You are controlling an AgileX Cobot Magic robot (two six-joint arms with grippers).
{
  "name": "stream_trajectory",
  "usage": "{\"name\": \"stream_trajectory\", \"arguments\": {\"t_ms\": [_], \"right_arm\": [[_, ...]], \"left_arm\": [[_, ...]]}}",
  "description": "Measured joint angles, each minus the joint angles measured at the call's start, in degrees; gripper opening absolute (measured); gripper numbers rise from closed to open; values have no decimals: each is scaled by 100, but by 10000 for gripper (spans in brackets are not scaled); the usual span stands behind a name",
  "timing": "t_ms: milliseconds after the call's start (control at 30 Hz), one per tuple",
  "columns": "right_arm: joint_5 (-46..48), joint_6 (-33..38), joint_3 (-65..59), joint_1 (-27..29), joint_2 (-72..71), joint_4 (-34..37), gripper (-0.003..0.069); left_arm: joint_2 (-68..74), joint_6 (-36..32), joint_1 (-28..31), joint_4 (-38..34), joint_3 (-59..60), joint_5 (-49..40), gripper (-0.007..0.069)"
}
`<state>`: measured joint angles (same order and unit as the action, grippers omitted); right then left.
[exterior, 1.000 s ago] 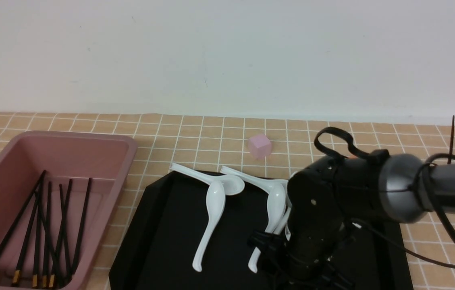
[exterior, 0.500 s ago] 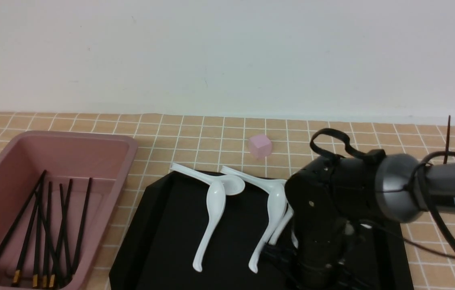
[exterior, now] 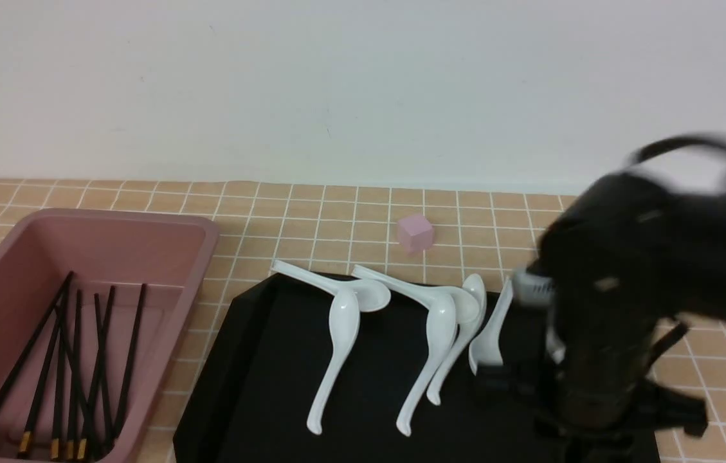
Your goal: On brown tablecloth take chopsticks from black tray and put them in box.
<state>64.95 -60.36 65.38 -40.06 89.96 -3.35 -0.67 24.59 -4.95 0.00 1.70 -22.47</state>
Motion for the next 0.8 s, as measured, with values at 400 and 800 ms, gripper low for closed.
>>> {"name": "stream_trajectory", "arguments": {"t_ms": [400,800], "right_arm": [[-2995,2154,1648,-869,483,1882,125],[-5098,4407,3521,-1401,3202,3393,125]], "left_arm": [[0,0,0,0,0,0,239],[0,0,0,0,0,0,239]]}}
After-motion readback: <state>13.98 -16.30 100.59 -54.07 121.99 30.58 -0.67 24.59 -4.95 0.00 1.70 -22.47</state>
